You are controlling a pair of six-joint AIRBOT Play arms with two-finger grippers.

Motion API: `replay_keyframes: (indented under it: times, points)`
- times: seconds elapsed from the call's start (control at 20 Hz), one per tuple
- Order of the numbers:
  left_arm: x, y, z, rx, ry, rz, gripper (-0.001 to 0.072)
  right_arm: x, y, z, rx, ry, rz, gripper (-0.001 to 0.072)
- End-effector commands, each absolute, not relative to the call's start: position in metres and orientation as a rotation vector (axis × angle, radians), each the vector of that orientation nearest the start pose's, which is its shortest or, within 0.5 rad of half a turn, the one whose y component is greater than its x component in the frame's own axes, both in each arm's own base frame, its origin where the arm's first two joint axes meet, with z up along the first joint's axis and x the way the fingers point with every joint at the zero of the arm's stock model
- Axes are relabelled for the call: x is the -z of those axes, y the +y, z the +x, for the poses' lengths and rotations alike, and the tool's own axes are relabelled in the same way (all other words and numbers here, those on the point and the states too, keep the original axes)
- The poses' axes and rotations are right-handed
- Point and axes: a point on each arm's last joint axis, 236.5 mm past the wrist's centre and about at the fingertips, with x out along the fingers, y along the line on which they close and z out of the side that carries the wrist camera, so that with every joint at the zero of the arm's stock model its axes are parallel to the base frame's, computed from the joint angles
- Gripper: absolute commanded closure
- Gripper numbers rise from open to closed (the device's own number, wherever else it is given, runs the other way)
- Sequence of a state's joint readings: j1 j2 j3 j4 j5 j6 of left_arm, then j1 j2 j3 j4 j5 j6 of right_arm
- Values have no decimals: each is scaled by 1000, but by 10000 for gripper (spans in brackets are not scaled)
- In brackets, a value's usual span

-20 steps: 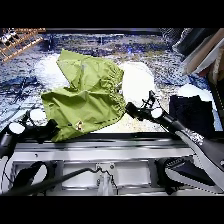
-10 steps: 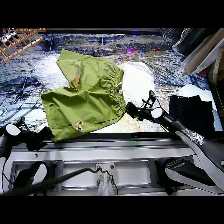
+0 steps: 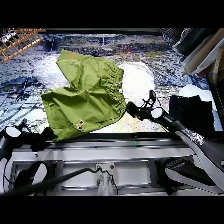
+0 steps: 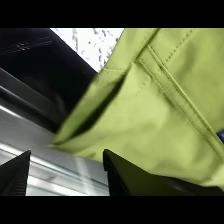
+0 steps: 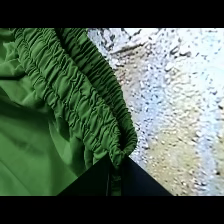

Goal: Fold the clothes and pants, and hang the long-sleeved shirts on hangers.

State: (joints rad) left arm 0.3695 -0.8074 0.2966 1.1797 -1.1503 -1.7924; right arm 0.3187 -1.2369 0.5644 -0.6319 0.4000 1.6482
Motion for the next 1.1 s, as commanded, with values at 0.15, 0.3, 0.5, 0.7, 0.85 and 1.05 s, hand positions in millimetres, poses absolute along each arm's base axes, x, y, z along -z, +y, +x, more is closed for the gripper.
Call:
replay_keyframes:
  times: [0.15, 0.3, 0.5, 0.7, 0.85, 1.05]
  points:
    - [106, -41, 188, -256, 1426, -1004, 294, 88, 189, 336, -89, 1141, 877, 667]
    - [106, -38, 195, -257, 1390, -1003, 313, 88, 189, 336, -89, 1141, 878, 667]
    - [107, -30, 213, -283, 1315, -1029, 433, 88, 190, 335, -90, 1145, 880, 667]
    - [119, -43, 227, -258, 1322, -1142, 531, 90, 193, 329, -103, 1173, 878, 667]
    - [107, -61, 246, -127, 1270, -1207, 701, 90, 196, 325, -111, 1191, 877, 667]
    - [51, -63, 285, -23, 1075, -1261, 703, 65, 194, 336, -137, 1105, 888, 668]
